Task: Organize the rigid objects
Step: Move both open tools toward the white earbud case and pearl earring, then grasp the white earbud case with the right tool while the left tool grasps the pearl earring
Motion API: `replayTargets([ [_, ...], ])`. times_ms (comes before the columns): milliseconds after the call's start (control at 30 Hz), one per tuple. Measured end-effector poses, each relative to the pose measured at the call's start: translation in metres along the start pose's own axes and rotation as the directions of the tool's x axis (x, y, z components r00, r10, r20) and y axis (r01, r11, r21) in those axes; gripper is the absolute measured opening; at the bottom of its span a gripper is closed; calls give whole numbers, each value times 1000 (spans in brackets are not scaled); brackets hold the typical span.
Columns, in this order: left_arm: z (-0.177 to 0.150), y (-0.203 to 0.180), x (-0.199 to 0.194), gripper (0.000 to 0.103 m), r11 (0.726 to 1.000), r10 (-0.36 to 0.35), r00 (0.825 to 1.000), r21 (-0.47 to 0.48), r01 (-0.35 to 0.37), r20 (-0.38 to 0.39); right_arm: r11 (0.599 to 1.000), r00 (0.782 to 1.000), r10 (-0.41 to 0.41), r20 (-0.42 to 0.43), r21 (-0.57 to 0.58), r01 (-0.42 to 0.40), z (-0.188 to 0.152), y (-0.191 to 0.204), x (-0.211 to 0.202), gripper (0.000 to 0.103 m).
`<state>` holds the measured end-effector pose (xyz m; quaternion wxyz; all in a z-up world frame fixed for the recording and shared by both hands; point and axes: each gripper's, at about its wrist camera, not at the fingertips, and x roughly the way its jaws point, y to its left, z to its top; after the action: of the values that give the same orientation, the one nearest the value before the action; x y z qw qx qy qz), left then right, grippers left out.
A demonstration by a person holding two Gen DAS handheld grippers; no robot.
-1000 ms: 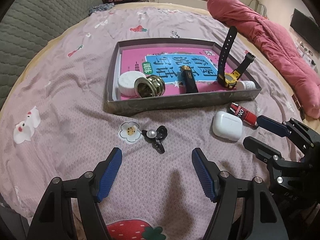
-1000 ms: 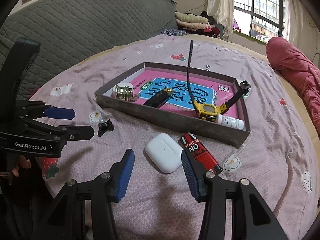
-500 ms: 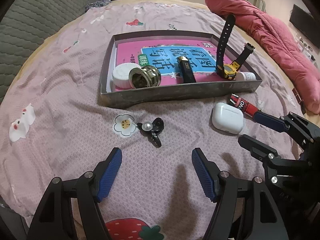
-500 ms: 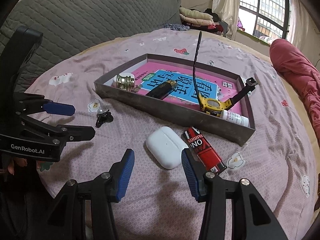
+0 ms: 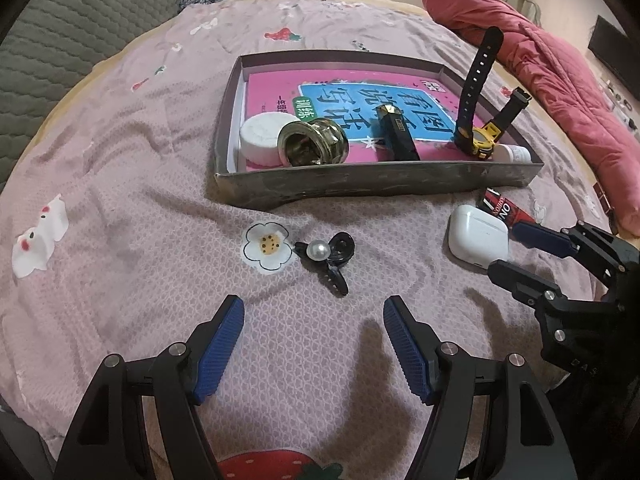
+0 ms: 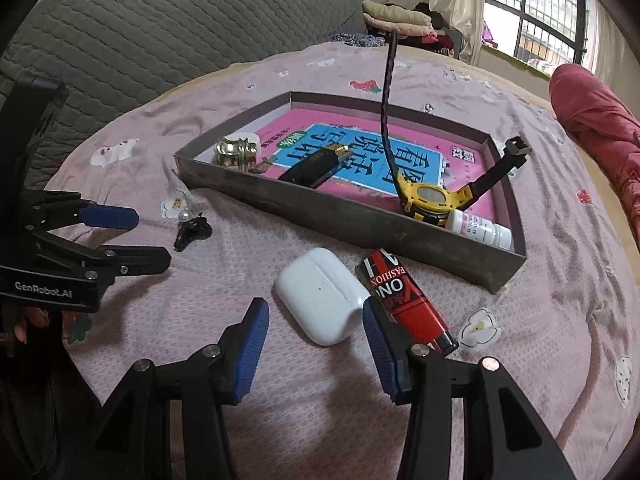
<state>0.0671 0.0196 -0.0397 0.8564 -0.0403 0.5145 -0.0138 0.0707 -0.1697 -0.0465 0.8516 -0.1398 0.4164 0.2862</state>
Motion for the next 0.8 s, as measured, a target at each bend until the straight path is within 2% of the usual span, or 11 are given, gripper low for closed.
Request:
replayTargets([
  [233,7,0,10,74,1000,-2,1000,3,2,-4,1000,999,25,-46,-6,-25,2,-7,19,53],
  [367,12,2,16,74,1000,-6,1000,3,6,-4,996,998,21,-64,-84,-27,4,1,31,57],
  [467,16,4,21,74,1000,-7,1000,9,7,-3,994,998,34,-61,-98,-40,7,6,34,60],
  [800,24,9,35,74,1000,-17,1000,13,17,0,984,994,89,-67,-146,-98,17,12,47,60],
])
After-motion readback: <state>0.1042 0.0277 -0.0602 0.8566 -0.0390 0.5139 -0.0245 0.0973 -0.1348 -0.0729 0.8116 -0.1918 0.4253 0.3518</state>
